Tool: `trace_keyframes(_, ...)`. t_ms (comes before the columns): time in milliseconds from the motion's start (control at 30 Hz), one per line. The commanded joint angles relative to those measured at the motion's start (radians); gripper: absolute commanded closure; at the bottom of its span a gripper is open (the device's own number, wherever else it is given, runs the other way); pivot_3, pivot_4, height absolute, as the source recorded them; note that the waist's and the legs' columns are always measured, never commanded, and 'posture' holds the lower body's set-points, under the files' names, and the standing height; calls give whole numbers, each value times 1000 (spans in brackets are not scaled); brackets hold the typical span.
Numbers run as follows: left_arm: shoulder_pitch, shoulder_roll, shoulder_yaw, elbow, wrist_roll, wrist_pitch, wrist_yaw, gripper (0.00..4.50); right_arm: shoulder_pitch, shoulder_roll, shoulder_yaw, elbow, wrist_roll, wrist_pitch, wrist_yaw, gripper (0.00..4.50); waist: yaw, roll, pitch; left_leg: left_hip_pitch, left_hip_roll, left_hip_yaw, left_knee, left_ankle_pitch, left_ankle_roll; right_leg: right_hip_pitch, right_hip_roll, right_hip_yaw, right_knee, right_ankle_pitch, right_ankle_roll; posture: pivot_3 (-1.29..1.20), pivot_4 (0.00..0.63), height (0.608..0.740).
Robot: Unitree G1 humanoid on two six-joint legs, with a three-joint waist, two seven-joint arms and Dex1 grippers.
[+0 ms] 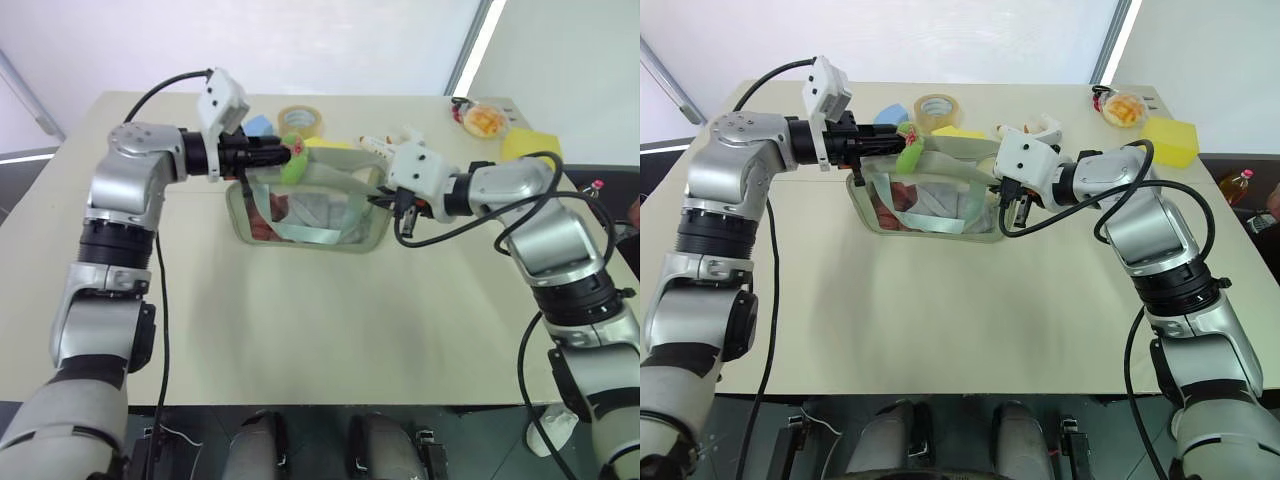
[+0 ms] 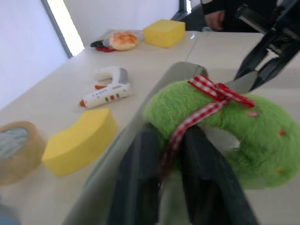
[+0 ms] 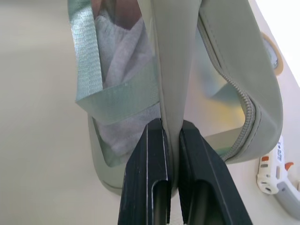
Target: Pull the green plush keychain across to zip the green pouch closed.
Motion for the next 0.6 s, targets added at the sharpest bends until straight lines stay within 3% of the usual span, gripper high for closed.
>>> trace_keyframes(33,-50,24,23,1,12,-34,2,1881,-4,-3,-18,-26,-4,-6,-17,4500,0,0,0,0,0,0,0,0,0,0,0,0,0,0,0,0,150,740)
trace_keyframes(133,-64,94,28,-7,14,-20,-53,441,-10,2,-16,-16,-3,-9,-17,4500,-3,0,0,0,0,0,0,0,0,0,0,0,0,0,0,0,150,740)
trace_keyframes(300,-21,234,28,-58,21,-3,-131,441,-8,1,-21,-7,-6,-28,-20,4500,-2,0,0,0,0,0,-2,0,0,-1,0,0,0,0,0,0,150,740)
trace_keyframes(400,138,344,14,-213,-18,54,-238,441,-16,9,-23,4,-4,-26,-24,4500,-4,1,0,0,0,0,-1,0,0,0,0,0,0,0,0,0,150,740)
trace_keyframes(467,196,356,18,-268,-20,63,-228,441,-22,8,-23,12,-4,-32,-21,4500,-1,1,0,0,0,0,-1,0,0,0,0,0,0,0,0,0,150,740)
trace_keyframes(600,240,278,1,-244,59,-22,-95,441,-22,11,-20,22,-8,-43,-22,4500,9,0,0,0,1,-2,2,0,1,3,0,-2,-1,0,0,0,150,740)
